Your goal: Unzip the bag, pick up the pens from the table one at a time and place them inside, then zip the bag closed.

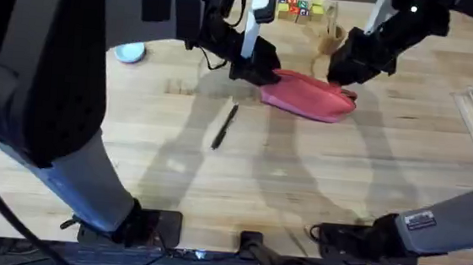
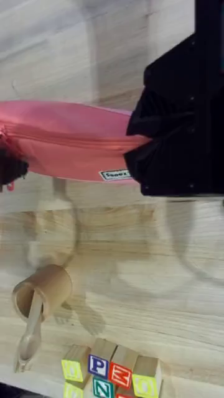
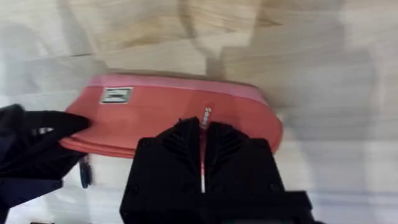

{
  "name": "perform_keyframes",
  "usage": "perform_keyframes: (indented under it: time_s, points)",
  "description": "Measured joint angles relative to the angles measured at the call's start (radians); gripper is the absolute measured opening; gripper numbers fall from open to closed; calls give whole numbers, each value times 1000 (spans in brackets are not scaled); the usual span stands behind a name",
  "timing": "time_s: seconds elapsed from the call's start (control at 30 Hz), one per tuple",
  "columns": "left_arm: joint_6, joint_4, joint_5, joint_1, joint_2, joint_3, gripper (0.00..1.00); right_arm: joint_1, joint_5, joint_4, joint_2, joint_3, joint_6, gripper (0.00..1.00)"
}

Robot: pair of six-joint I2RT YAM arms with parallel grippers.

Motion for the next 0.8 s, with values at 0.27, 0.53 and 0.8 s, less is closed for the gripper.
perform_keyframes:
  time_s: [0.27,0.53,0.8]
  points:
    - [0,0,0,1,0,0,42,63,0,63,-93,-5,0,36]
    - [0,-3,0,2,0,0,42,185,4,141,-101,-5,0,35]
    - [0,-2,0,3,0,0,42,265,3,260,-96,-6,11,35]
